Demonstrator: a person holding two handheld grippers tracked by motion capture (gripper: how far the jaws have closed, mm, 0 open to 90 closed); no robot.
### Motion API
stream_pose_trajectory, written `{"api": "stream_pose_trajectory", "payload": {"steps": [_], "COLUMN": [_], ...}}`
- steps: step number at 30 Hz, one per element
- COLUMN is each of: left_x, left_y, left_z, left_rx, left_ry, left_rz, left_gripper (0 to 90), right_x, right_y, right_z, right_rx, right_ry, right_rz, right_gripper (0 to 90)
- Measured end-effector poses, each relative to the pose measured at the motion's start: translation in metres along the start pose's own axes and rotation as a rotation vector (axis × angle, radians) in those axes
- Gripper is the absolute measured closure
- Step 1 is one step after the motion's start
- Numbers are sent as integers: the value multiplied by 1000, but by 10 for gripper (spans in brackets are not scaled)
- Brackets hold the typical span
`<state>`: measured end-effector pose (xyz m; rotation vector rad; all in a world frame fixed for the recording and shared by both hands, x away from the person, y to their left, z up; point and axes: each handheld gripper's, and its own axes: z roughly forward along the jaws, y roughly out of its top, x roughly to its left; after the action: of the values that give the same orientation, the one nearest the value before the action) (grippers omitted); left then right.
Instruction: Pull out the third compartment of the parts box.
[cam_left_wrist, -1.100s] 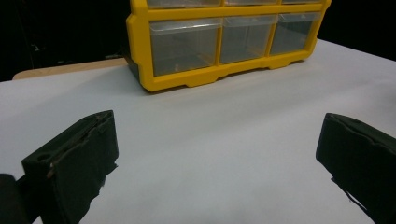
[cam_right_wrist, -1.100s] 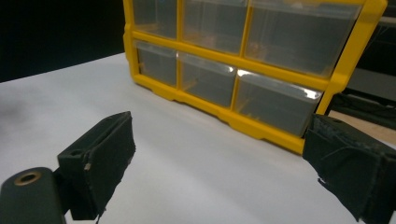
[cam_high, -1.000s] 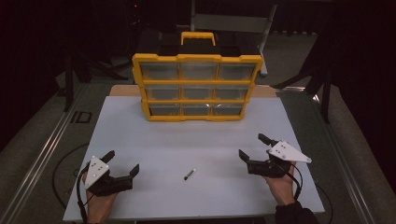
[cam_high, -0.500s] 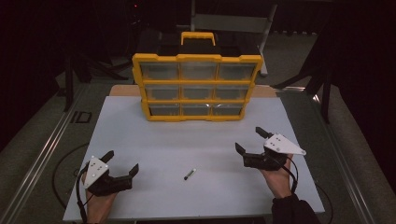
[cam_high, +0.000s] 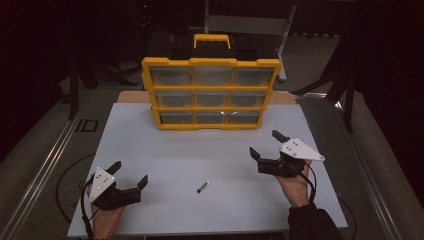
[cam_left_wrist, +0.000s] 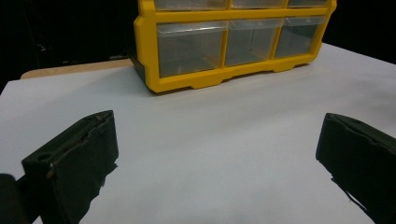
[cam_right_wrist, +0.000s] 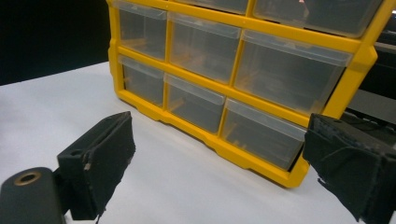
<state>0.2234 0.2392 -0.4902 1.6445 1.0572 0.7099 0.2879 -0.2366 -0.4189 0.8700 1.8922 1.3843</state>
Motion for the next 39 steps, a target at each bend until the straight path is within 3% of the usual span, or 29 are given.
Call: {"api": "stream_pose_trajectory", "payload": {"steps": [18,30,31,39], "left_x": [1,2,2,2], "left_y": [0,0,0,0], "left_z": [0,-1,-1,-1], "left_rx": [-2,-7,-7,-6], "left_ry": [1,2,1,3], "left_rz": [-9,-14,-16,-12], "left_gripper": [0,0,0,0], "right_x": [-5,-1,0,-1], "right_y": [15,24,25,32], "right_z": [23,40,43,51], "right_rx": [62,147,163,205], "right_ry": [-41,-81,-86,-106], "right_rz": [-63,-172,-204,-282], "right_gripper": [77,77,77,76]}}
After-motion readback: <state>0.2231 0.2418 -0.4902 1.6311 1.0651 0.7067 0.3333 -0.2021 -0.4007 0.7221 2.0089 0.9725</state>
